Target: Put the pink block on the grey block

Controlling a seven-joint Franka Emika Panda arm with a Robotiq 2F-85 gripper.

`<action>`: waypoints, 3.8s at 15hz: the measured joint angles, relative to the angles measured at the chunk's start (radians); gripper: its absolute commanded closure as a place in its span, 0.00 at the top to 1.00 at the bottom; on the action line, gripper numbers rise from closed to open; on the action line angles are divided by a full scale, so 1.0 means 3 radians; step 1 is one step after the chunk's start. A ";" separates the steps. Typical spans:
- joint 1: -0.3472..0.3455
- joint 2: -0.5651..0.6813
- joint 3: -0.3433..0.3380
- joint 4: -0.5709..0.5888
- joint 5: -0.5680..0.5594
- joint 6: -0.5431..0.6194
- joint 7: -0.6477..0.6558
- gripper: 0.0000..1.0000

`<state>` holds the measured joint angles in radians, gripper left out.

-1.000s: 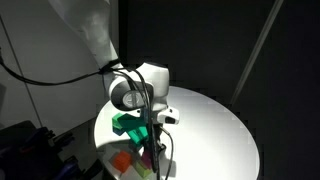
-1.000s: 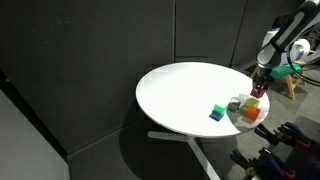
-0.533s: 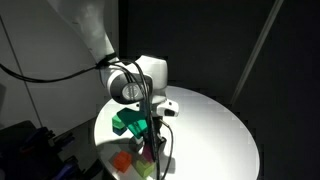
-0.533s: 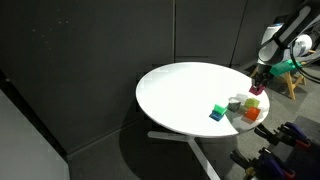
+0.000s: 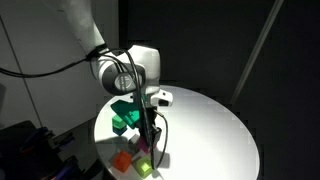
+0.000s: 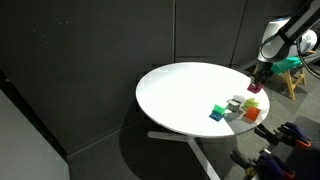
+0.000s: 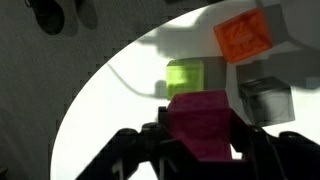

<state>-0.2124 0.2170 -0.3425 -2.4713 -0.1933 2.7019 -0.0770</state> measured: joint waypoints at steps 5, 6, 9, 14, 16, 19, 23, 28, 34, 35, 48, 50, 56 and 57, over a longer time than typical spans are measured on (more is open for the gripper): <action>0.0007 -0.0194 0.0118 -0.0161 0.0001 0.0000 0.0000 0.33; 0.0007 -0.0211 0.0144 -0.0181 0.0004 0.0000 0.0000 0.33; 0.0008 -0.0232 0.0226 -0.0231 0.0018 0.0000 0.0000 0.33; 0.0015 -0.0232 0.0334 -0.0270 0.0018 0.0000 0.0000 0.33; 0.0033 -0.0232 0.0364 -0.0271 0.0018 0.0000 0.0028 0.33; 0.0104 -0.0232 0.0384 -0.0271 0.0018 0.0000 0.0124 0.33; 0.0214 -0.0231 0.0403 -0.0271 0.0013 0.0000 0.0281 0.33; 0.0317 -0.0216 0.0411 -0.0264 -0.0043 0.0002 0.0500 0.33; 0.0337 -0.0171 0.0409 -0.0210 -0.0236 0.0003 0.0758 0.33; 0.0337 -0.0161 0.0407 -0.0198 -0.0262 0.0003 0.0790 0.33; 0.0407 0.0083 0.0327 -0.0014 -0.0310 0.0003 0.0934 0.33; 0.0421 0.0101 0.0310 0.0001 -0.0310 0.0003 0.0956 0.33; 0.0429 0.0132 0.0299 0.0011 -0.0310 0.0003 0.0964 0.58; 0.0429 0.0132 0.0299 0.0011 -0.0310 0.0003 0.0964 0.58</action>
<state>-0.0836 0.2566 -0.2528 -2.4681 -0.2863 2.7029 0.2121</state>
